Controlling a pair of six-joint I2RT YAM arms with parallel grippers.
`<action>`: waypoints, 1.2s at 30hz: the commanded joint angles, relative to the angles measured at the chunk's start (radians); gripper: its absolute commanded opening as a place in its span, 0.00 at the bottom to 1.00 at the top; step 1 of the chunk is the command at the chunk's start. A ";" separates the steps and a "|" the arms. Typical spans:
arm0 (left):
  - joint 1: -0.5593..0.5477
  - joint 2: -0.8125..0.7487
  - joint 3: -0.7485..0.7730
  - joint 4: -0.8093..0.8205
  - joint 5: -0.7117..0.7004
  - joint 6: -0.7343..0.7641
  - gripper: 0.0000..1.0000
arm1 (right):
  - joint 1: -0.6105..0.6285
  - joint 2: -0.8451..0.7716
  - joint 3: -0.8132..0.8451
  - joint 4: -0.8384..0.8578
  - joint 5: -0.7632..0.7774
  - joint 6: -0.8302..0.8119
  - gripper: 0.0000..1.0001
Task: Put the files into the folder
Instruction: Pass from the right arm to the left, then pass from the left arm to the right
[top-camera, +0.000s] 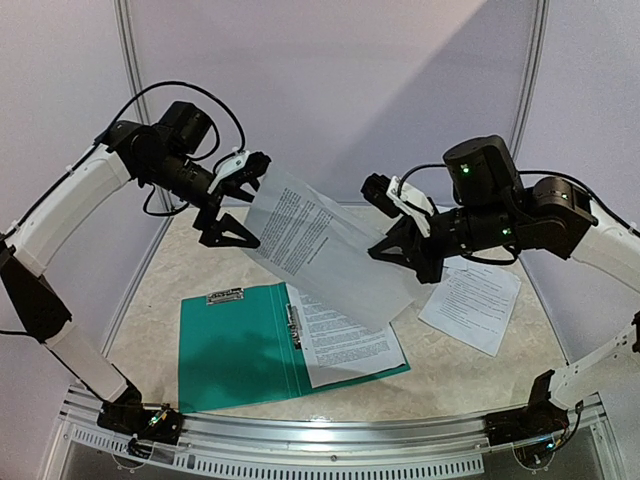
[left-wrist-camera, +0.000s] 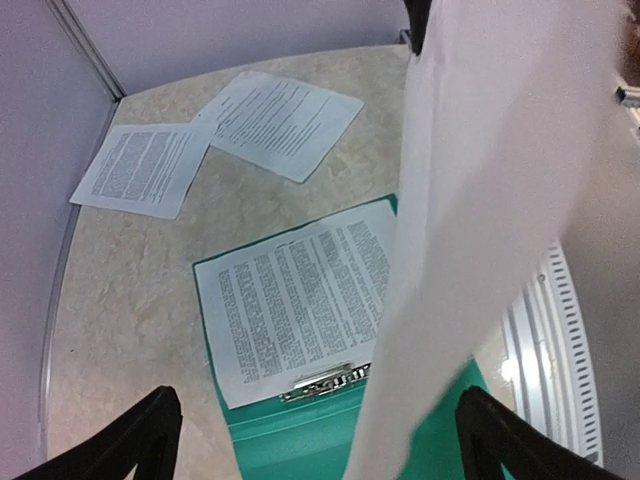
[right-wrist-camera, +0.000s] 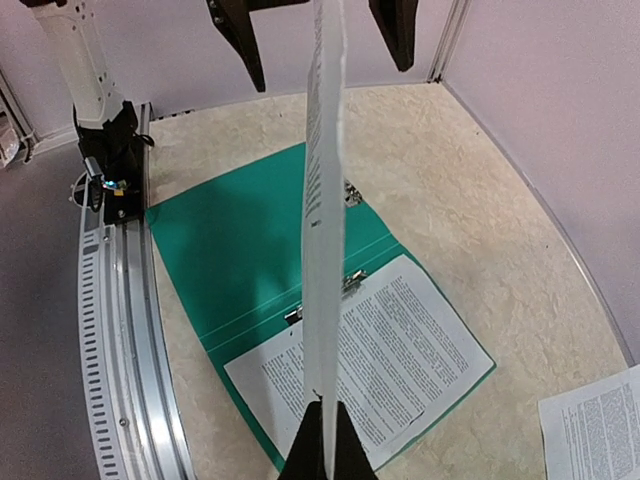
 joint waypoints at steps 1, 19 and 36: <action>-0.003 -0.015 0.040 -0.082 0.162 0.017 0.84 | 0.000 -0.043 -0.040 0.141 -0.032 -0.032 0.00; -0.141 -0.018 0.120 -0.174 -0.207 -0.061 0.00 | 0.000 0.115 0.081 0.106 0.096 -0.031 0.75; -0.144 -0.023 0.107 -0.172 -0.317 -0.115 0.76 | -0.070 0.166 0.084 0.175 0.004 0.146 0.00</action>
